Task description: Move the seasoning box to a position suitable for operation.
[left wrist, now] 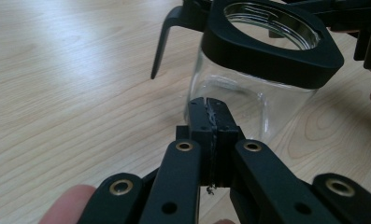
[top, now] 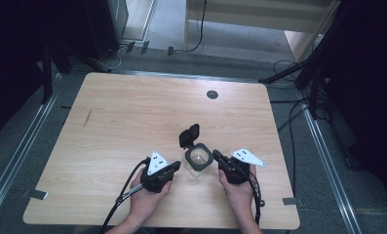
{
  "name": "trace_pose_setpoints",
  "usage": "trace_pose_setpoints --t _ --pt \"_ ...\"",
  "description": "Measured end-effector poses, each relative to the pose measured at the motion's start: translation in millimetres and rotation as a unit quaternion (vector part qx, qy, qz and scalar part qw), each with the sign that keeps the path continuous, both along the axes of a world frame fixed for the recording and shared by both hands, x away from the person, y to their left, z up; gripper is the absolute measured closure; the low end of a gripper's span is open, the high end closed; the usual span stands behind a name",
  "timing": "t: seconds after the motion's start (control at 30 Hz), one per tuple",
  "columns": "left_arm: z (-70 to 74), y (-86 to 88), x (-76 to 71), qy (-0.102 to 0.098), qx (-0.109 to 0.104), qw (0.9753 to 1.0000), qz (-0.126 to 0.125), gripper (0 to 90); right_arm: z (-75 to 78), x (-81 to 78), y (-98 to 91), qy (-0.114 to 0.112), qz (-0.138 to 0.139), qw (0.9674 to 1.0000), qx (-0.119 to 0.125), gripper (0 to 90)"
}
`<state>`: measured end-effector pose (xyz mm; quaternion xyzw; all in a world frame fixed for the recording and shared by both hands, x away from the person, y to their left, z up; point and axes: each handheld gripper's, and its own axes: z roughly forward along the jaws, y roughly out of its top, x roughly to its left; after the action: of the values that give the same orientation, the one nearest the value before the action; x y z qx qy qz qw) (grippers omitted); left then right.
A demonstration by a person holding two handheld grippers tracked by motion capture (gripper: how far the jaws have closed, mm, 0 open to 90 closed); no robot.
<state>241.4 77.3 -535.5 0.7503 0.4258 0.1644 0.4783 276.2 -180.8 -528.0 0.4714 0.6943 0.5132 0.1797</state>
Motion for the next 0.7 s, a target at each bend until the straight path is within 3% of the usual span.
trace_pose_setpoints --t 0.23,0.5,0.7 --pt "1.3 1.2 0.8 0.000 0.002 1.0000 0.001 90.0 0.1 -8.8 9.8 0.004 0.015 0.9999 0.001 90.0" --pt "2.2 10.9 0.8 -0.002 0.004 0.9998 0.020 90.0 2.7 -25.9 27.7 0.006 0.026 0.9996 -0.006 90.0" --pt "-0.4 22.4 -2.4 0.003 0.002 0.9998 0.020 90.0 4.6 -22.8 30.4 -0.001 0.018 0.9997 -0.017 90.0"
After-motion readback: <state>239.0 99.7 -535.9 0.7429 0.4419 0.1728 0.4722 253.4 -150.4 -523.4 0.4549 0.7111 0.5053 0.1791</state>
